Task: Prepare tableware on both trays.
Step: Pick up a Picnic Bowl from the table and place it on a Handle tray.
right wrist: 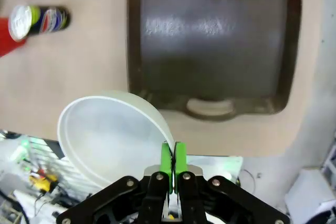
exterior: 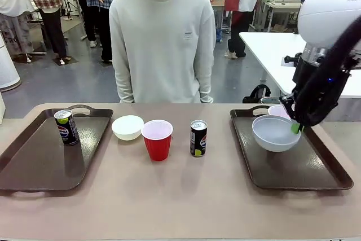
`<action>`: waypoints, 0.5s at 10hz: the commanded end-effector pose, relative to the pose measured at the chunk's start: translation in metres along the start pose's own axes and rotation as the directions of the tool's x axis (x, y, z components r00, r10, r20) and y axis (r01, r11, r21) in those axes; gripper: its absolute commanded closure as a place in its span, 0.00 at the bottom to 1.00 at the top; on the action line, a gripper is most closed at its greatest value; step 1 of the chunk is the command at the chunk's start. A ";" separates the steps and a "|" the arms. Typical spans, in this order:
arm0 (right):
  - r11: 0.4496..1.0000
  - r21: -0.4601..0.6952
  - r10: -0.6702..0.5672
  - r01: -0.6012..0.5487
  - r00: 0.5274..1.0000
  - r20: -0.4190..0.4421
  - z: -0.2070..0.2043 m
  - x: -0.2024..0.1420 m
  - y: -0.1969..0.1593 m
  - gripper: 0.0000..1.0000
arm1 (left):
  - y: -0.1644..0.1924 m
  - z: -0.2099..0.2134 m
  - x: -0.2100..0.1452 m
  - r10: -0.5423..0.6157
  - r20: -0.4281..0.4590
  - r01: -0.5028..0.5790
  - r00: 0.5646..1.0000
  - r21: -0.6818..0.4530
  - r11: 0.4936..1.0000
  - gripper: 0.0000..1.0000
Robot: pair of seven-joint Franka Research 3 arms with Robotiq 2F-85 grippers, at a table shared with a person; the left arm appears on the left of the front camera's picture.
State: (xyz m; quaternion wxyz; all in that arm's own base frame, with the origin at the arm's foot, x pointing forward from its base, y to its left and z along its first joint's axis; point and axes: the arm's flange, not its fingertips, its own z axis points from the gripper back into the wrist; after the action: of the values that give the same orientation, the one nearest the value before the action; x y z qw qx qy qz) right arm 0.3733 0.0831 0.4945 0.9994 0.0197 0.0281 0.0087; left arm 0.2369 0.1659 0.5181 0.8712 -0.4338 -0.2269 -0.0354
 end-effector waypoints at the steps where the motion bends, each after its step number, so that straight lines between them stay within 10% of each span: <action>1: 1.000 0.019 0.020 -0.017 0.989 -0.147 0.006 0.011 -0.001 0.97 | -0.002 0.000 0.002 0.008 -0.001 -0.008 1.000 0.008 1.000 0.00; 2: 1.000 0.000 0.000 0.000 1.000 0.000 0.000 0.000 0.000 0.97 | -0.002 0.000 0.002 0.008 -0.001 -0.008 1.000 0.008 1.000 0.00; 5: 0.993 -0.068 -0.098 0.100 0.994 0.037 -0.023 0.023 -0.001 0.97 | -0.002 0.000 0.002 0.008 -0.001 -0.008 1.000 0.008 1.000 0.00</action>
State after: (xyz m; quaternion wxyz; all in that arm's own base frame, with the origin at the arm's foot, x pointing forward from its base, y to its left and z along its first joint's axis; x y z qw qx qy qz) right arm 0.3905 0.0804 0.4888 0.9991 0.0160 0.0388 -0.0043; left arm 0.2370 0.1658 0.5181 0.8712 -0.4338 -0.2269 -0.0355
